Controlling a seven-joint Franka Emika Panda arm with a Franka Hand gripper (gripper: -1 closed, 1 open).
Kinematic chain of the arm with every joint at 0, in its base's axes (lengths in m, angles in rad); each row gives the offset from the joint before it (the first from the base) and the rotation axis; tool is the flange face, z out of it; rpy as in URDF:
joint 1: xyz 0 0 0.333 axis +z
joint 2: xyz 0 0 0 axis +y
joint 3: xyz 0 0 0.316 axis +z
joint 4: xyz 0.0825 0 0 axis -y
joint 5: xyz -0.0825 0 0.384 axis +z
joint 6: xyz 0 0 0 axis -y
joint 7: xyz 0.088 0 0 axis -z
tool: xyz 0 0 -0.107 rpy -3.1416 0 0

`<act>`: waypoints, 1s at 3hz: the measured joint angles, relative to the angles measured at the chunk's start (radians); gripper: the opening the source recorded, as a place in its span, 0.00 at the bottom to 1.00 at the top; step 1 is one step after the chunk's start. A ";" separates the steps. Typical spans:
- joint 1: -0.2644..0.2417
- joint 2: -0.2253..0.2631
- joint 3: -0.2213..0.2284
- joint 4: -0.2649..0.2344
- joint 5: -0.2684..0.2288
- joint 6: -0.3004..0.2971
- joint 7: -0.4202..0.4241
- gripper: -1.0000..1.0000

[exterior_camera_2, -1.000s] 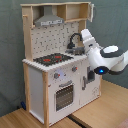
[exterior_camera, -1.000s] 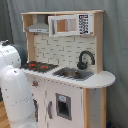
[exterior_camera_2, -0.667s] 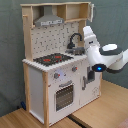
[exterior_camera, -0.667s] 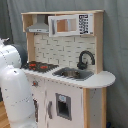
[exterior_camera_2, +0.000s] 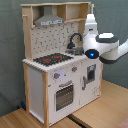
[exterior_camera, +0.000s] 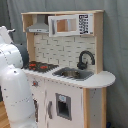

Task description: Play with the kitchen

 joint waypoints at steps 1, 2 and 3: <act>0.000 0.008 -0.051 0.041 0.000 -0.061 0.055 1.00; 0.000 0.016 -0.101 0.106 0.000 -0.124 0.076 1.00; 0.000 0.053 -0.133 0.140 0.001 -0.208 0.105 1.00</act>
